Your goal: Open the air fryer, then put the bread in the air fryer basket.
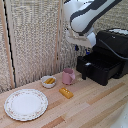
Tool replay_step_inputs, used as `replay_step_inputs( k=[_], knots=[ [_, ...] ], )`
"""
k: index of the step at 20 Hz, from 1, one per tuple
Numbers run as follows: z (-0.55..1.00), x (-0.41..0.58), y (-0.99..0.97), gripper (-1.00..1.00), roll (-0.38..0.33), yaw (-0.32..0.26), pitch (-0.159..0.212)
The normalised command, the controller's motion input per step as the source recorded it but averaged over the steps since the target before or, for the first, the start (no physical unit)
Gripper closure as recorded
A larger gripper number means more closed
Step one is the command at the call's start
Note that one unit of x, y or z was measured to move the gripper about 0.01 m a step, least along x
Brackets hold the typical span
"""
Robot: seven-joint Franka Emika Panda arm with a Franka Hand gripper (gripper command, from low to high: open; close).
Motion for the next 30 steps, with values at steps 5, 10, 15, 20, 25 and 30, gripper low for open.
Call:
replay_step_inputs(
  k=[5,10,15,20,25,30],
  knots=[
    [-0.05,-0.092,0.13,-1.0,0.057,0.254,0.188],
    [-0.29,-0.062,0.31,-1.0,0.007,0.236,0.17],
    [-0.24,0.0,0.49,-1.0,0.06,0.175,0.131],
    [-0.01,0.029,0.55,-1.0,0.192,0.111,0.08],
    [0.02,-0.001,0.35,-1.0,0.315,0.111,0.02],
    [0.0,-0.007,0.16,-1.0,0.336,0.106,0.015]
  ],
)
